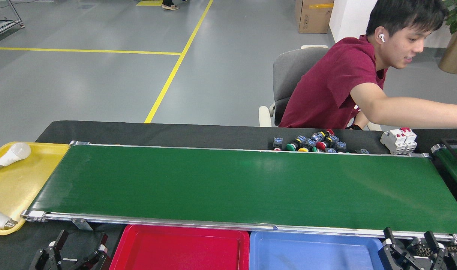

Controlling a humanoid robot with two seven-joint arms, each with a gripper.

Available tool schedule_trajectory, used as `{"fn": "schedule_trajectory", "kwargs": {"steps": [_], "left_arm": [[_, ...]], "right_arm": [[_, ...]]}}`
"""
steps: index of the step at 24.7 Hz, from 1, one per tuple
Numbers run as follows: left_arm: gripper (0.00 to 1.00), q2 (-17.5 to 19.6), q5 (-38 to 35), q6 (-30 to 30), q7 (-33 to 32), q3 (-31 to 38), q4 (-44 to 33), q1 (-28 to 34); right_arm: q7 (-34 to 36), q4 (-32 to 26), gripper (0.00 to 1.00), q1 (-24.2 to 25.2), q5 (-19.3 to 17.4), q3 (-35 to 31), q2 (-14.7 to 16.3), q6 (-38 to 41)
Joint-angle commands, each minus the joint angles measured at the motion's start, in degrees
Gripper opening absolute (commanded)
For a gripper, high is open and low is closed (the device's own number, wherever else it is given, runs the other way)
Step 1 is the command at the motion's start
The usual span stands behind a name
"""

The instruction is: Pick switch part from conveyor to tray

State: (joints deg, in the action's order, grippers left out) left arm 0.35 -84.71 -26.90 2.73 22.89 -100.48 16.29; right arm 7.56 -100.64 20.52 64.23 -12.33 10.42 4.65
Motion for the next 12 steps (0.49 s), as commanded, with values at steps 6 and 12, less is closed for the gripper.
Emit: {"fn": "schedule_trajectory", "kwargs": {"steps": [6,12], "left_arm": [[1.00,0.7,-2.6,-0.1,0.5,-1.8,0.3,0.1],[1.00,0.2,-2.0,0.0,0.5,-1.6,0.4,-1.4]], "right_arm": [[4.1,-0.8,0.98,-0.1,-2.4,-0.3,0.1,0.2],[4.0,-0.8,0.98,-0.2,-3.0,-0.2,0.1,0.2]]}}
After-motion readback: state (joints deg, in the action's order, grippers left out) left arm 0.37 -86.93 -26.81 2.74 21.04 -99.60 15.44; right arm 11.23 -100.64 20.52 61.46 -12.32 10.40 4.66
